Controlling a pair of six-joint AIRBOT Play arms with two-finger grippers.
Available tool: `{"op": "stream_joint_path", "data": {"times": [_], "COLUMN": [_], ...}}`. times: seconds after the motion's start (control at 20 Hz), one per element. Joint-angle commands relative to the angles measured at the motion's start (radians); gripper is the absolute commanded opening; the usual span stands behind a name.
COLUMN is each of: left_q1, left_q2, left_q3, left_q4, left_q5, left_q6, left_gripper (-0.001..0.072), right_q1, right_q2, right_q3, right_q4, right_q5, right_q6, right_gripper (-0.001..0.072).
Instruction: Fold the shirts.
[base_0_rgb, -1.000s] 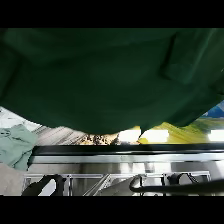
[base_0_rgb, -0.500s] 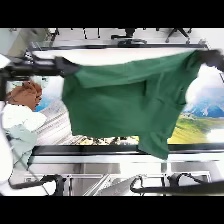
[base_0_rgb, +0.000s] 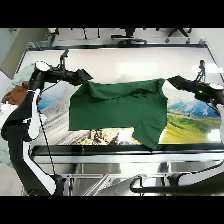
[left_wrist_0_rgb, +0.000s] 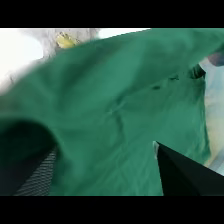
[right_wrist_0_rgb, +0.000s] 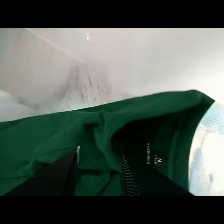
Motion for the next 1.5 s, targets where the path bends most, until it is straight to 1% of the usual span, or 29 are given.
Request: {"op": "stream_joint_path", "data": {"times": [0.0, 0.1, 0.15, 0.2, 0.25, 0.4, 0.55, 0.65, 0.75, 0.9, 1.05, 1.1, 1.15, 1.2, 1.35, 1.4, 1.45], "left_q1": [0.076, 0.147, 0.174, 0.196, 0.216, 0.254, 0.284, 0.285, 0.284, 0.276, 0.232, 0.212, 0.189, 0.166, 0.125, 0.122, 0.123], "left_q2": [0.002, 0.081, 0.12, 0.16, 0.208, 0.312, 0.348, 0.346, 0.345, 0.345, 0.345, 0.345, 0.345, 0.345, 0.345, 0.345, 0.345], "left_q3": [0.095, 0.001, -0.065, -0.147, -0.261, -0.576, -0.801, -0.879, -0.937, -0.979, -0.984, -0.984, -0.983, -0.982, -0.982, -0.981, -0.981], "left_q4": [0.022, 0.072, 0.121, 0.177, 0.238, 0.357, 0.373, 0.375, 0.376, 0.348, 0.237, 0.216, 0.207, 0.209, 0.21, 0.21, 0.21], "left_q5": [-0.154, -0.212, -0.248, -0.28, -0.296, -0.244, -0.14, -0.09, -0.034, 0.014, 0.058, 0.081, 0.106, 0.125, 0.138, 0.138, 0.139], "left_q6": [-0.053, -0.074, -0.076, -0.082, -0.081, -0.061, -0.051, -0.035, -0.025, -0.019, 0.026, 0.031, 0.035, 0.035, 0.035, 0.035, 0.036], "left_gripper": [0.0672, 0.0672, 0.0672, 0.0672, 0.0672, 0.0672, 0.0672, 0.0672, 0.0672, 0.0672, 0.0669, 0.0572, 0.0441, 0.0412, 0.0409, 0.0219, 0.0016], "right_q1": [-0.113, -0.209, -0.243, -0.27, -0.291, -0.311, -0.309, -0.309, -0.309, -0.309, -0.28, -0.257, -0.229, -0.195, -0.106, -0.083, -0.062], "right_q2": [0.084, 0.165, 0.194, 0.216, 0.236, 0.258, 0.248, 0.248, 0.248, 0.248, 0.242, 0.234, 0.223, 0.209, 0.159, 0.142, 0.123], "right_q3": [-0.001, -0.003, -0.008, -0.024, -0.055, -0.169, -0.262, -0.315, -0.372, -0.452, -0.501, -0.506, -0.508, -0.508, -0.507, -0.505, -0.496], "right_q4": [-0.112, -0.296, -0.381, -0.438, -0.474, -0.497, -0.497, -0.497, -0.497, -0.497, -0.497, -0.497, -0.497, -0.496, -0.472, -0.462, -0.451], "right_q5": [0.108, 0.205, 0.256, 0.302, 0.341, 0.347, 0.343, 0.344, 0.343, 0.343, 0.339, 0.333, 0.316, 0.282, 0.167, 0.141, 0.134], "right_q6": [0.088, 0.224, 0.275, 0.3, 0.303, 0.302, 0.302, 0.301, 0.302, 0.301, 0.3, 0.297, 0.298, 0.298, 0.297, 0.297, 0.293], "right_gripper": [0.0324, 0.0325, 0.0325, 0.0324, 0.0325, 0.0325, 0.0325, 0.0327, 0.0473, 0.0474, 0.0474, 0.0474, 0.0474, 0.0474, 0.0473, 0.0471, 0.0423]}}
